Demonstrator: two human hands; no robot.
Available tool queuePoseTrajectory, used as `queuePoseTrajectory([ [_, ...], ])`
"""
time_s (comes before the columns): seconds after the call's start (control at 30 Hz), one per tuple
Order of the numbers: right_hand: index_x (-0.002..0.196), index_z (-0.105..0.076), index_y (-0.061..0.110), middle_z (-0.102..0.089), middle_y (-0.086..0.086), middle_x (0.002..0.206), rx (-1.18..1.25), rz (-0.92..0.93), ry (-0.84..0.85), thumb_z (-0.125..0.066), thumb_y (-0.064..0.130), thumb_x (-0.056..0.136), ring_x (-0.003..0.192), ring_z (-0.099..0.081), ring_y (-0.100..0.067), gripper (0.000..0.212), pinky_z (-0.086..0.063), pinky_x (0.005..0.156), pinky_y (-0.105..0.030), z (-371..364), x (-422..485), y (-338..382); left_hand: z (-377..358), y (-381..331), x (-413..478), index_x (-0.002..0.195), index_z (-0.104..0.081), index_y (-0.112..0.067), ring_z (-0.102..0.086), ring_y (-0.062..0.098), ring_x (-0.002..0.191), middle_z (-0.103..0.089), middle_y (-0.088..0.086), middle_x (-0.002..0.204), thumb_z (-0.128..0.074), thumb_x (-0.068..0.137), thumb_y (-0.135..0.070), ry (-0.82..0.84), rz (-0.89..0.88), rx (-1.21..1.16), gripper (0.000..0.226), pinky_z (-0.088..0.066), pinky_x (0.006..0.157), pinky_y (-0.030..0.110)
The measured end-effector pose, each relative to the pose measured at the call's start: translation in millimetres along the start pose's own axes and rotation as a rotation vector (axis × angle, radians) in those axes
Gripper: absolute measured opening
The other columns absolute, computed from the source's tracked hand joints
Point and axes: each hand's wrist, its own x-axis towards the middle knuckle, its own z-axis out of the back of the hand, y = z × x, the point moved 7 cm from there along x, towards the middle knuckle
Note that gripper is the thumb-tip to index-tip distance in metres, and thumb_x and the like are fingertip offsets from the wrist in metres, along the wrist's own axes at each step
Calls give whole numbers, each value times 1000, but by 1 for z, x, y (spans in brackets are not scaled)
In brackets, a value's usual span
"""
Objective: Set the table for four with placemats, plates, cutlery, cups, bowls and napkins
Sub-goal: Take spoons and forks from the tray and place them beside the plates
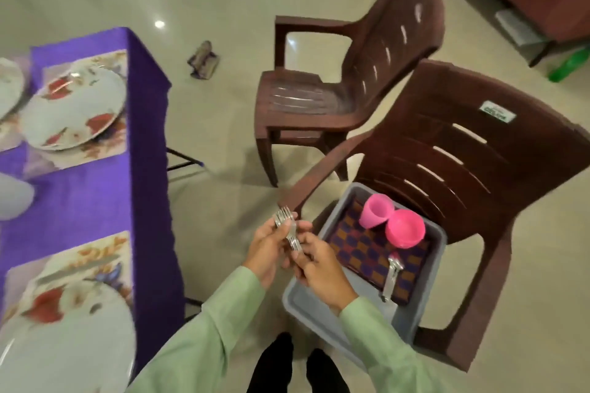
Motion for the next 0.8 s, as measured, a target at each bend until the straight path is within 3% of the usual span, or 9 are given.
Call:
queuePoseTrajectory([
  [0.07,102,-56,15,-69,-10,76,-66,10,50,-47,1,99,54,-54,-6,17,-41,51,-20,-25,-2,20,25,-26,-20,122,-54,-2,-67,25,72,-70,21,111,-50,99,-14,-52,-73,-47,25,-48,46,27],
  [0.13,99,-56,10,-70,-19,77,-131,16,90,-53,6,98,53,-56,-11,5,-44,51,-26,-53,-2,38,56,-49,-41,121,-53,0,-67,32,94,-66,28,114,-49,99,-8,-110,-150,-130,24,-58,80,41],
  [0.2,99,-54,0,-68,-21,75,-179,29,108,-58,8,97,51,-56,-13,9,-45,48,-28,-79,0,52,86,-67,-58,122,-52,1,-66,36,106,-66,30,114,-49,98,-5,-170,-206,-216,25,-52,96,46],
  [0.3,94,-55,-6,-63,-13,70,-262,75,158,-62,8,94,51,-57,-12,15,-47,46,-27,-131,5,72,145,-88,-82,123,-54,4,-67,37,106,-68,26,112,-51,97,-4,-299,-272,-337,27,-55,92,44],
  [0.43,90,-57,-9,-58,-15,67,-286,63,222,-64,2,91,49,-56,-21,13,-49,43,-31,-203,22,83,216,-104,-110,124,-55,8,-66,40,107,-69,24,113,-56,94,-3,-448,-318,-474,31,-57,86,43],
  [0.57,79,-59,3,-59,-13,65,-250,2,311,-61,-1,93,50,-58,-22,14,-50,44,-30,-278,32,86,280,-114,-140,119,-59,3,-68,36,105,-70,21,113,-59,93,-5,-551,-380,-567,27,-58,84,42],
  [0.63,77,-57,5,-59,-13,64,-242,-20,346,-58,-3,94,48,-56,-21,18,-51,45,-30,-310,35,83,308,-112,-153,121,-58,5,-71,32,100,-71,18,112,-60,93,-7,-606,-401,-599,31,-60,74,39],
  [0.7,77,-57,6,-61,-12,69,-238,-25,360,-57,-4,93,52,-55,-20,19,-53,51,-33,-334,38,78,327,-108,-162,115,-63,4,-72,29,93,-71,19,111,-60,94,-8,-639,-408,-629,25,-58,64,33],
  [0.8,75,-58,10,-64,-11,76,-296,6,409,-55,-4,94,66,-57,-23,23,-50,60,-32,-368,39,75,351,-100,-178,96,-70,-7,-72,29,94,-73,16,106,-61,94,-10,-694,-424,-701,10,-59,66,32],
])
